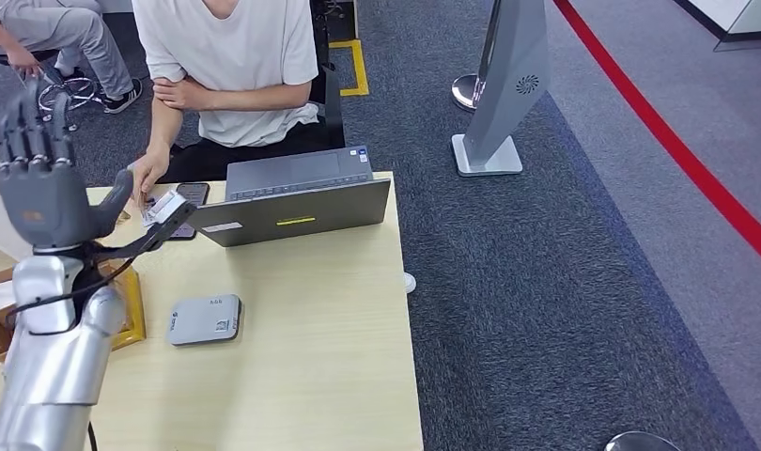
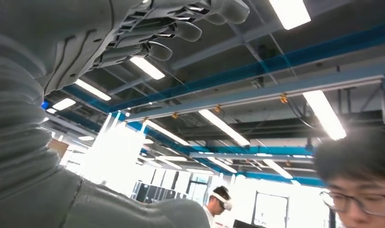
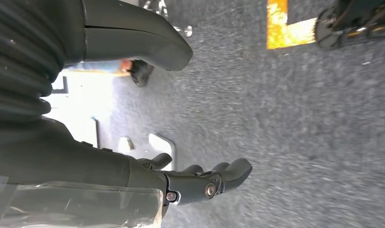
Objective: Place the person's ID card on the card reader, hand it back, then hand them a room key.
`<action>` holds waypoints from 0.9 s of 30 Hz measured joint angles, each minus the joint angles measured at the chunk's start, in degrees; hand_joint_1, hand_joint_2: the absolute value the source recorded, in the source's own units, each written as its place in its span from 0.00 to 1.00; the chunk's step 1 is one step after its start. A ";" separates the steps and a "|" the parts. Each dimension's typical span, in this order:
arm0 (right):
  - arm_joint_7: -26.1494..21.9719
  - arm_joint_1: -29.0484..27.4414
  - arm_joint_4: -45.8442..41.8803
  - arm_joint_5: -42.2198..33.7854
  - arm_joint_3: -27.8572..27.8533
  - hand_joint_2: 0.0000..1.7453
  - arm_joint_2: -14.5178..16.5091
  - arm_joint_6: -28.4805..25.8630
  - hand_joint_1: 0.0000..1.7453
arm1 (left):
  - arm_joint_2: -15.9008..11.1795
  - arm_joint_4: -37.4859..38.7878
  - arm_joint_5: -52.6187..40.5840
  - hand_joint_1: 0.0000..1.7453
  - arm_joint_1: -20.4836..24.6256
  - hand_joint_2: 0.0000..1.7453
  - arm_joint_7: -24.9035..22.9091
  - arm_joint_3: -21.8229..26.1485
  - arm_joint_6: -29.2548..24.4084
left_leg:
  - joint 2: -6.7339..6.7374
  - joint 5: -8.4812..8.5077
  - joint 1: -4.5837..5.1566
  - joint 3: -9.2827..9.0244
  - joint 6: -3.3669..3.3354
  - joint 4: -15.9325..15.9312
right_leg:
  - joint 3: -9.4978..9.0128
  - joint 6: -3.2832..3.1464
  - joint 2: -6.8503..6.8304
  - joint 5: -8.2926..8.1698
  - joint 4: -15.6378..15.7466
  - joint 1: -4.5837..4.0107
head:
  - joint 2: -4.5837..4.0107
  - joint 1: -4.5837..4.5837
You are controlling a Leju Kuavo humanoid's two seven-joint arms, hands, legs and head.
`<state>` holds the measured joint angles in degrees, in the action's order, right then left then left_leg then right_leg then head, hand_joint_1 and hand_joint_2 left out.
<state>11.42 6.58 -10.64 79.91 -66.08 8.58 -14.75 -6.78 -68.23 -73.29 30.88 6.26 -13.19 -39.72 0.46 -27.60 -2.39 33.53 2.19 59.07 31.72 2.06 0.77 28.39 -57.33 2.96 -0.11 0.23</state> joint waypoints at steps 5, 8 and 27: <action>0.14 -0.56 -0.02 -0.74 -1.37 1.00 -0.49 0.01 0.00 | -3.82 -16.56 9.34 0.00 -15.81 1.00 8.93 10.92 -0.09 | -0.04 -0.06 -0.02 -0.05 0.08 -0.07 | -0.02 -0.02 -0.07 0.21 -0.01 -0.01 | 0.00 0.05; 0.25 -0.71 -0.06 -0.51 -1.56 1.00 -0.78 0.13 0.00 | -5.46 -21.92 14.54 0.00 -22.62 1.00 12.83 18.99 -0.01 | -0.07 -0.07 -0.04 -0.04 0.08 -0.09 | -0.02 -0.03 -0.13 0.23 0.00 -0.02 | 0.00 0.02; 0.91 -0.92 -0.09 -0.35 -1.54 1.00 -1.50 1.28 0.00 | -21.22 6.19 45.42 0.00 -30.41 1.00 33.45 67.95 19.70 | -0.24 -0.14 -0.22 -0.23 0.24 -0.14 | -0.20 -0.24 -0.37 0.39 -0.02 -0.20 | 0.00 -0.04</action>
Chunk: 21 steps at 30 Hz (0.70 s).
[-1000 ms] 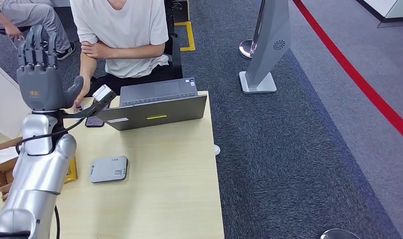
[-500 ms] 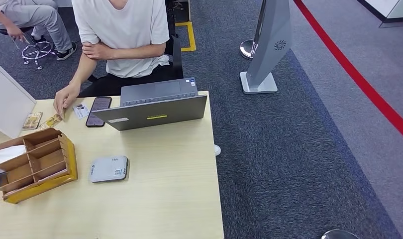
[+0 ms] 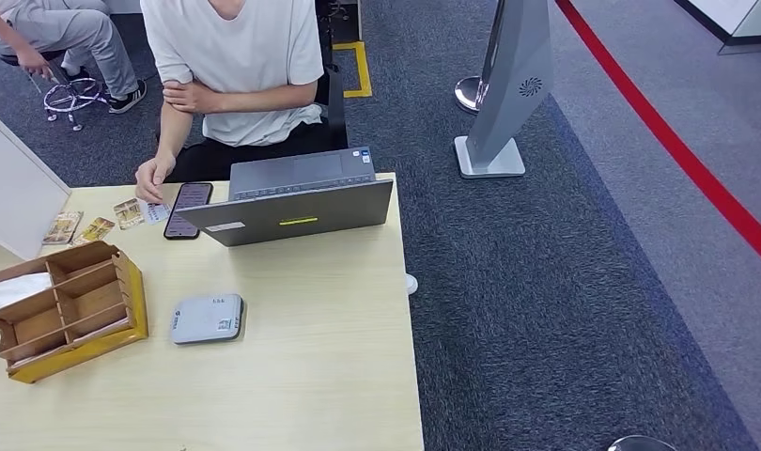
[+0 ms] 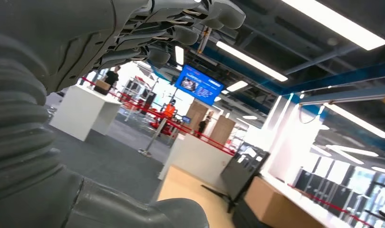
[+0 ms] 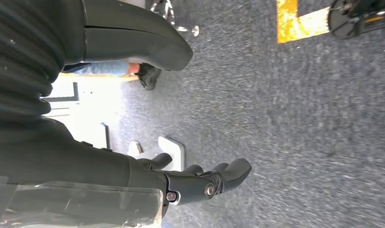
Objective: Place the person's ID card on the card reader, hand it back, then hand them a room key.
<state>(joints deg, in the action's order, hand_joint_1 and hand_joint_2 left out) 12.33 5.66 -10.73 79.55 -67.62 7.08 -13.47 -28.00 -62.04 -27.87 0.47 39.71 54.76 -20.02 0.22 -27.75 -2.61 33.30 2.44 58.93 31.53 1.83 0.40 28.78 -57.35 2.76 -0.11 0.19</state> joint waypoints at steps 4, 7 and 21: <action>0.00 0.08 0.00 0.01 0.02 1.00 0.00 0.00 0.00 | -0.91 3.57 -0.40 0.00 0.42 1.00 0.11 2.71 0.04 | -0.03 0.00 0.00 -0.02 0.00 0.00 | -0.09 0.00 -0.04 -0.01 0.00 -0.01 | 0.00 0.00; 0.00 0.08 0.00 0.01 0.02 1.00 0.00 0.01 0.00 | -1.31 4.85 -0.48 0.00 0.59 1.00 0.12 3.70 0.04 | -0.04 0.01 -0.02 -0.04 0.01 0.00 | -0.10 -0.01 -0.04 -0.01 0.00 -0.02 | 0.00 -0.01; 0.00 0.09 0.00 0.63 0.05 1.00 -0.20 0.20 0.00 | -3.79 25.39 19.73 0.00 3.67 1.00 -11.87 16.30 13.80 | -0.04 -0.04 -0.06 -0.11 0.09 -0.03 | -0.18 -0.06 -0.02 0.03 0.00 -0.07 | 0.00 0.08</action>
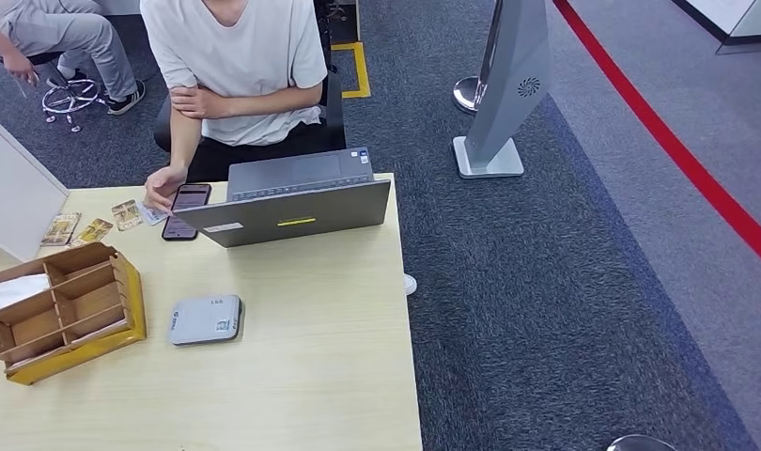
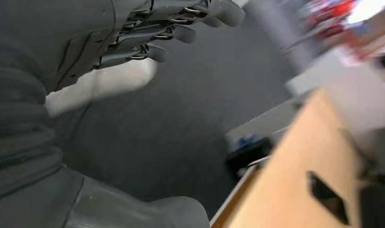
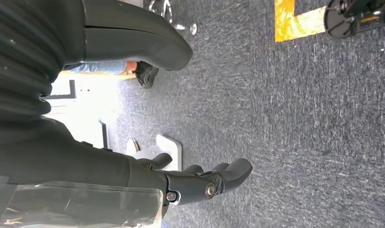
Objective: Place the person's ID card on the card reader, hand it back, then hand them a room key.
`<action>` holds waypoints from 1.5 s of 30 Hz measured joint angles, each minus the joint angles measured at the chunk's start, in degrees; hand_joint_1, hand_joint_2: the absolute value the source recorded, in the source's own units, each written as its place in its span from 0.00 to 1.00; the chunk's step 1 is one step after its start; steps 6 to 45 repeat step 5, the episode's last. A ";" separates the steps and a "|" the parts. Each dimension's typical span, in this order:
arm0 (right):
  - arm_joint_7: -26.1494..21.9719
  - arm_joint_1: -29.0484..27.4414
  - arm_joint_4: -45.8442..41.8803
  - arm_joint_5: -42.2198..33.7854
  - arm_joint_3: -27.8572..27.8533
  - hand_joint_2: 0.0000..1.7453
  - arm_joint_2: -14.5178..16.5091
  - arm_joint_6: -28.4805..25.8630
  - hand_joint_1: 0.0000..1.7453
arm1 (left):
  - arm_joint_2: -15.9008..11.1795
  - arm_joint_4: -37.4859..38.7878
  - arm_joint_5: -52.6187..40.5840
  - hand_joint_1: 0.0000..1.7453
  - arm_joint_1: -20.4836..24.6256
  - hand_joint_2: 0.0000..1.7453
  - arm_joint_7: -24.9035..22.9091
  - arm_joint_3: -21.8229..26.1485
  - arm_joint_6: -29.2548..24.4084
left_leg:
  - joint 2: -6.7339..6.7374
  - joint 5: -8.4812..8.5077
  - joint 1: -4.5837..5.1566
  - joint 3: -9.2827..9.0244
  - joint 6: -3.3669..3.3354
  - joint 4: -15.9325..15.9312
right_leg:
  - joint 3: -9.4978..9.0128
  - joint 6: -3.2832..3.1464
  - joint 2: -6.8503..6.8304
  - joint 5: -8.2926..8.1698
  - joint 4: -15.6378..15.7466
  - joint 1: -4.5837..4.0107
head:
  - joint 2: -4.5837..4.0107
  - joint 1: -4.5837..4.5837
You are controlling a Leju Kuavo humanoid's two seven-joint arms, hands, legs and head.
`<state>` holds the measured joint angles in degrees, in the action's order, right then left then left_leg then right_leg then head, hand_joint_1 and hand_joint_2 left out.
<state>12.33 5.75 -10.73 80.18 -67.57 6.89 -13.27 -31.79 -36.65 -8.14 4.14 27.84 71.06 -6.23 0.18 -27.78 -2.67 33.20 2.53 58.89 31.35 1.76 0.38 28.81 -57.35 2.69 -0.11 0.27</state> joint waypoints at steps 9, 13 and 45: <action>0.28 0.02 0.00 0.24 0.03 1.00 -0.13 -0.19 0.00 | 5.30 10.87 9.41 0.00 0.14 0.00 -3.88 8.73 0.81 | -0.11 -0.03 0.13 -0.02 -0.05 0.02 | -0.02 0.05 -0.14 0.04 0.12 0.12 | 0.00 -0.09; 0.28 0.02 0.00 0.24 0.03 1.00 -0.13 -0.19 0.00 | 5.30 10.87 9.41 0.00 0.14 0.00 -3.88 8.73 0.81 | -0.11 -0.03 0.13 -0.02 -0.05 0.02 | -0.02 0.05 -0.14 0.04 0.12 0.12 | 0.00 -0.09; 0.28 0.02 0.00 0.24 0.03 1.00 -0.13 -0.19 0.00 | 5.30 10.87 9.41 0.00 0.14 0.00 -3.88 8.73 0.81 | -0.11 -0.03 0.13 -0.02 -0.05 0.02 | -0.02 0.05 -0.14 0.04 0.12 0.12 | 0.00 -0.09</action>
